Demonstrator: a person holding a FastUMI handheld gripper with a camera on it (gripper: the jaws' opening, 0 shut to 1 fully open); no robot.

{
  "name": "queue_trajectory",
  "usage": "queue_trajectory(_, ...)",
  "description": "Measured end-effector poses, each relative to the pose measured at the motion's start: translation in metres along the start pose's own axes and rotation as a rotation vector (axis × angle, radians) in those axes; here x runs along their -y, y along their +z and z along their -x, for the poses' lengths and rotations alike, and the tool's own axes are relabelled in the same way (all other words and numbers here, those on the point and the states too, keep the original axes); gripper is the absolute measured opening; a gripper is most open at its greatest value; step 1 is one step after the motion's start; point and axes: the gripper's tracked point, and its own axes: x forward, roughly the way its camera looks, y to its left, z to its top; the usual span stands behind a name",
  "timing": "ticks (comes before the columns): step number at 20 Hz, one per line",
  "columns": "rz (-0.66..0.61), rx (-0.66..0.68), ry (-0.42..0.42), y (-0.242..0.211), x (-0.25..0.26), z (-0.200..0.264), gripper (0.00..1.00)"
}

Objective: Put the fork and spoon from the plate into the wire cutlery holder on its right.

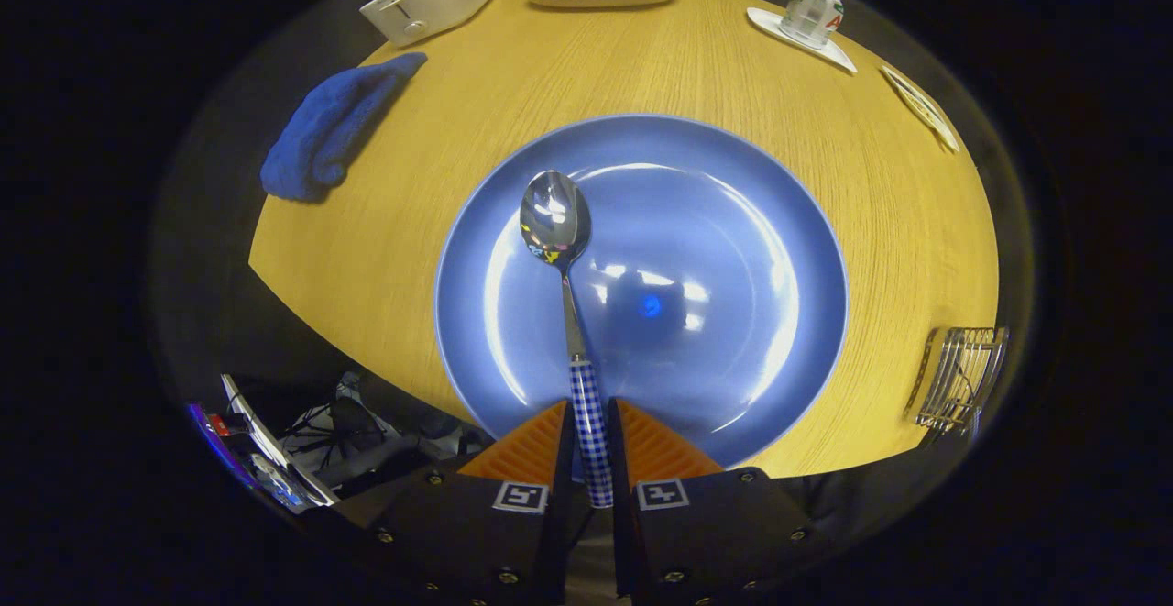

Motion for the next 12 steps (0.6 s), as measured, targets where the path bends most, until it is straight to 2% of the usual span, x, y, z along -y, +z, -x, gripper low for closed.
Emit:
queue_trajectory(4,0.006,-0.044,-0.024,-0.003,0.008,0.003,0.21)
queue_trajectory(5,0.018,-0.063,-0.025,-0.007,0.01,0.003,0.03)
queue_trajectory(12,0.105,-0.145,-0.069,-0.023,0.035,0.045,0.03)
